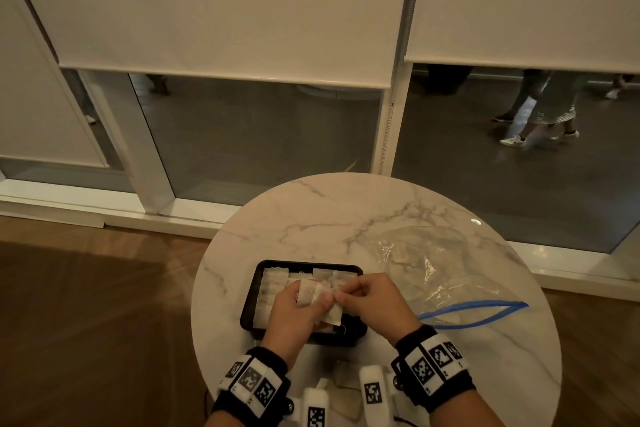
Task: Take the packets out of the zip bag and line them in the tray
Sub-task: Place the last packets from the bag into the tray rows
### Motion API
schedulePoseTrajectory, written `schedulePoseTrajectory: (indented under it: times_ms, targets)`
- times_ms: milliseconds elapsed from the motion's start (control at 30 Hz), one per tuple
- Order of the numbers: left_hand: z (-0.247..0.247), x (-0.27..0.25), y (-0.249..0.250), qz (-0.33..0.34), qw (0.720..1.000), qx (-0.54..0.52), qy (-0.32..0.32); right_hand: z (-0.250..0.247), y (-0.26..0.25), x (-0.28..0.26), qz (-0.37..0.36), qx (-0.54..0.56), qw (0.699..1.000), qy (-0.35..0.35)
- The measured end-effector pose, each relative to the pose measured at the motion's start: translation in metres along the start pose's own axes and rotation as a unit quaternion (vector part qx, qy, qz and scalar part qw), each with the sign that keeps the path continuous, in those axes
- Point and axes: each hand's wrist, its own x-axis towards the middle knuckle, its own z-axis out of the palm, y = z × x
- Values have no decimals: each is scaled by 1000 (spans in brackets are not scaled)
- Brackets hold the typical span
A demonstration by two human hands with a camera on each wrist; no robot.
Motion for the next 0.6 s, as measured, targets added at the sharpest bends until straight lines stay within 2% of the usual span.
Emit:
schedulePoseTrajectory:
  times_ms: [67, 200, 267, 333, 433, 467, 600]
  targets:
    - [-2, 2, -2, -2, 1000, -15, 6, -2, -1, -2, 25, 39, 999, -21]
    - [-1, 3, 0, -5, 1000, -25, 19, -2, -2, -2, 39, 72, 996, -18]
    - [-1, 4, 1, -17, 998, -36, 46, -5, -3, 0, 36, 68, 997, -7]
    - [-6, 7, -1, -31, 995, -41, 81, -12, -2, 4, 33, 50, 998, 32]
    - [-16, 12, -9, -58, 988, -55, 129, -23, 9, 16, 33, -40, 990, 133]
    - [-18, 14, -11, -61, 987, -57, 137, -25, 11, 19, 30, -77, 986, 144]
    - [-19, 17, -14, -64, 987, -57, 139, -17, 13, 29, 18, -251, 965, 69]
